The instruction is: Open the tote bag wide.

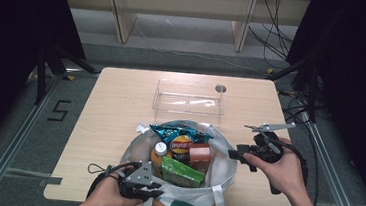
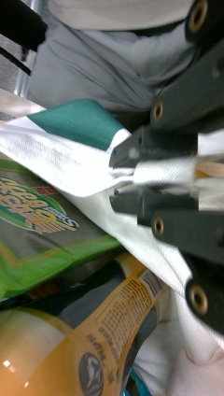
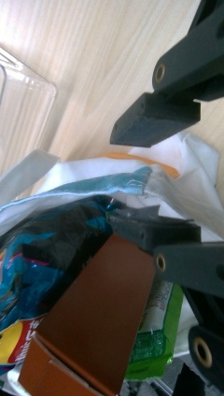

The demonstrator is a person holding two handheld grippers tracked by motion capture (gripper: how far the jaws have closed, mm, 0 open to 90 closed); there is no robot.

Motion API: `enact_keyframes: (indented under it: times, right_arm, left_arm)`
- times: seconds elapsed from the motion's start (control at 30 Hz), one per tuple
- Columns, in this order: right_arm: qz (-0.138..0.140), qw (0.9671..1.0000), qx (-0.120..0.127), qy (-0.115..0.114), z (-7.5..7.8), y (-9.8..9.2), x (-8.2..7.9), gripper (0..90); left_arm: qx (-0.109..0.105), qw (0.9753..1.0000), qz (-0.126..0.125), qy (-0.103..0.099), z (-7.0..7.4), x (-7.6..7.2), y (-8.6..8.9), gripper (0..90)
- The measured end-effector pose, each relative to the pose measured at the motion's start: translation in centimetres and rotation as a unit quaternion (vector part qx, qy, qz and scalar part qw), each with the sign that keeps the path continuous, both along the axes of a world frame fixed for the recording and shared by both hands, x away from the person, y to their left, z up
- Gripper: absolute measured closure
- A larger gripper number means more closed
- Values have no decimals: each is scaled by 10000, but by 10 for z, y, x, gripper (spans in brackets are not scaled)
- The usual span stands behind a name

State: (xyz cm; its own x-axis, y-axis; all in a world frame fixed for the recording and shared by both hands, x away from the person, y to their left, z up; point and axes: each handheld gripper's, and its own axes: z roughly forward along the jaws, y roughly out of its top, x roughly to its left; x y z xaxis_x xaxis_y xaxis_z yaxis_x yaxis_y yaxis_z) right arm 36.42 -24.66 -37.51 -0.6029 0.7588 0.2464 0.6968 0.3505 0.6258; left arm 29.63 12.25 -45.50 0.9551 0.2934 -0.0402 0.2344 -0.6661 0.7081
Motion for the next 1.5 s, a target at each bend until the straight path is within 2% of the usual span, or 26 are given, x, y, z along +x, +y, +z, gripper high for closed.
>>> enact_keyframes:
  times: [0.13, 0.17, 0.2, 0.3, 0.37, 0.4, 0.43, 0.47, 0.5, 0.53, 0.6, 0.77, 0.8, 0.87, 0.9, 0.93, 1.0, 1.03, 1.1, 1.13, 1.2, 1.23, 1.3, 1.33, 1.43, 1.5]
  right_arm:
    - [-132, 9995, 210, -188, 3, 0, -1, 500]
    - [-132, 9995, 210, -188, 3, 0, -1, 500]
    - [-47, 9993, 224, -280, 6, -2, -2, 484]
    - [-89, 9990, 232, -362, 9, -2, -2, 477]
    - [-65, 9984, 297, -466, 12, -3, -3, 487]
    - [36, 9986, 170, -503, 13, -4, -3, 498]
    - [32, 9984, 121, -558, 14, -4, -3, 510]
    - [133, 9980, 104, -615, 14, -3, -3, 520]
    - [150, 9974, 34, -703, 14, -3, -3, 526]
    - [167, 9970, -1, -754, 15, -2, -4, 533]
    - [190, 9969, 59, -766, 14, 1, -5, 547]
    - [329, 9955, 36, -890, 13, 7, -4, 630]
    - [309, 9962, 12, -814, 14, 8, -3, 646]
    - [351, 9968, -87, -706, 15, 9, -4, 661]
    - [407, 9956, -61, -837, 11, 12, 0, 670]
    - [392, 9956, -144, -838, 12, 13, 1, 675]
    - [412, 9959, -154, -789, 12, 15, 2, 679]
    - [432, 9958, -168, -790, 9, 16, 4, 701]
    - [384, 9966, -129, -719, 9, 17, 4, 717]
    - [316, 9965, -109, -769, 5, 19, 6, 775]
    - [411, 9969, -203, -633, 6, 17, 7, 850]
    - [443, 9962, -254, -706, 5, 17, 8, 862]
    - [234, 9980, -125, -572, 5, 20, 7, 872]
    - [258, 9977, -171, -603, 4, 19, 8, 874]
    - [292, 9961, -307, -775, -1, 17, 12, 876]
    - [251, 9967, -291, -708, -2, 18, 13, 877]
  left_arm:
    - [-487, 9986, 214, -5, 8, -3, 7, 562]
    - [-487, 9986, 214, -5, 8, -3, 7, 528]
    - [-788, 9963, 352, 4, 16, -3, 13, 507]
    - [-1045, 9936, 417, -37, 26, -3, 21, 480]
    - [-1510, 9859, 670, -285, 45, -3, 34, 475]
    - [-1683, 9817, 775, -447, 52, -2, 39, 476]
    - [-1683, 9817, 775, -447, 52, -2, 39, 484]
    - [-1880, 9755, 959, -615, 59, -1, 45, 493]
    - [-2040, 9637, 1411, -987, 71, 4, 58, 497]
    - [-2040, 9637, 1411, -987, 71, 4, 58, 502]
    - [-2044, 9533, 1869, -1201, 78, 16, 74, 498]
    - [-1843, 9552, 2055, -1068, 71, 40, 88, 466]
    - [-1747, 9574, 2050, -1043, 69, 44, 88, 464]
    - [-1713, 9588, 2008, -1054, 66, 47, 88, 465]
    - [-1648, 9626, 1900, -1010, 62, 52, 86, 497]
    - [-1614, 9643, 1874, -943, 60, 55, 85, 519]
    - [-1548, 9655, 1870, -943, 59, 57, 84, 534]
    - [-1336, 9691, 1812, -1010, 56, 60, 82, 548]
    - [-1277, 9694, 1825, -1028, 54, 61, 81, 570]
    - [-1146, 9707, 1813, -1081, 53, 63, 80, 643]
    - [-1079, 9711, 1833, -1081, 52, 65, 78, 723]
    - [-1086, 9709, 1858, -1052, 51, 66, 77, 760]
    - [-1058, 9709, 1884, -1037, 50, 67, 75, 807]
    - [-973, 9686, 2011, -1087, 50, 68, 74, 825]
    - [-942, 9670, 2089, -1111, 47, 72, 74, 849]
    - [-950, 9657, 2146, -1110, 45, 73, 73, 856]
